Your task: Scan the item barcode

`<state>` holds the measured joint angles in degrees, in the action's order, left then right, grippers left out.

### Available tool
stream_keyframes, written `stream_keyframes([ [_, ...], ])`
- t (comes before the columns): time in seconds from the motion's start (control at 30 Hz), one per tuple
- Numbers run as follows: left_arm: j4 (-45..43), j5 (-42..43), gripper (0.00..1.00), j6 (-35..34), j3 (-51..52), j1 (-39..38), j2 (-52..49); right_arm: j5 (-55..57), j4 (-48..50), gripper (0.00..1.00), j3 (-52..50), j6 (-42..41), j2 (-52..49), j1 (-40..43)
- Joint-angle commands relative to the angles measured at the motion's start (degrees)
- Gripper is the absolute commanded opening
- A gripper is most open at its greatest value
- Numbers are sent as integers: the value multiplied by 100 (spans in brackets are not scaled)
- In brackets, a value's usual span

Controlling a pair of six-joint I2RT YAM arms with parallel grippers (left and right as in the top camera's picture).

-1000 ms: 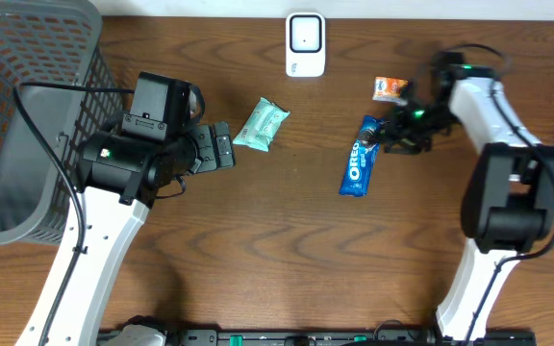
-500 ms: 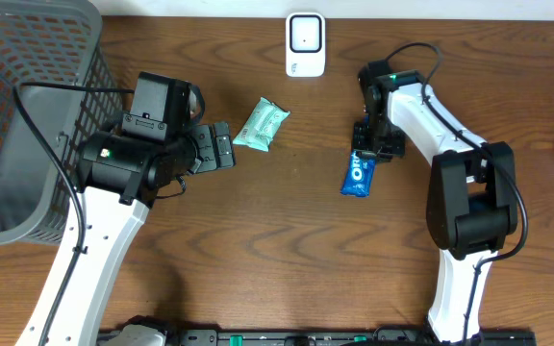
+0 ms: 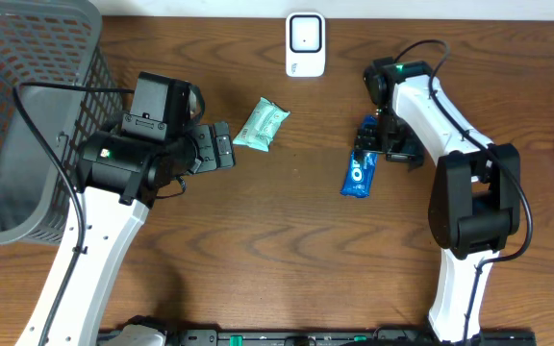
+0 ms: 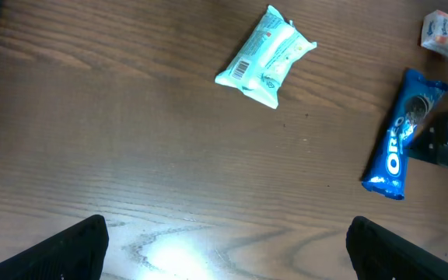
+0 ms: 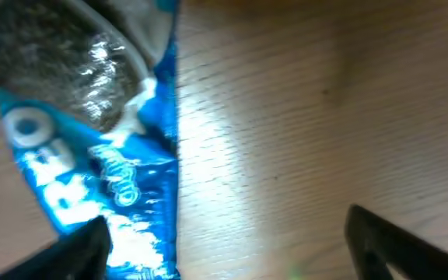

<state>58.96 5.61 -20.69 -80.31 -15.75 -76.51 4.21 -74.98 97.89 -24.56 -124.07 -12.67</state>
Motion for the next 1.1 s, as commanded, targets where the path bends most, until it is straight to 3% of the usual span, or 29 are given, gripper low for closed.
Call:
stream_keyframes([
  [0.0, 15, -76, 98, 96, -15, 31, -33, -595, 85, 99, 90, 210, 96, -20],
  [0.57, 15, -76, 98, 96, -15, 31, -33, -273, 837, 99, -138, 13, 94, -179],
  [0.73, 17, -74, 98, 96, -15, 31, -33, -280, 1106, 86, -396, -297, 94, -205],
  [0.9, 15, -74, 98, 96, -15, 31, -33, -282, 1899, 83, -979, -374, 94, -256],
  [0.97, 15, -74, 98, 96, -15, 31, -33, -280, 2317, 72, -1316, -374, 94, -256],
  [1.0, 15, -74, 98, 96, -15, 31, -33, -280, 2404, 59, -1390, -374, 94, -256],
  [1.07, 15, -74, 98, 96, -15, 31, -33, -284, 2457, 20, -1445, -376, 94, -256],
])
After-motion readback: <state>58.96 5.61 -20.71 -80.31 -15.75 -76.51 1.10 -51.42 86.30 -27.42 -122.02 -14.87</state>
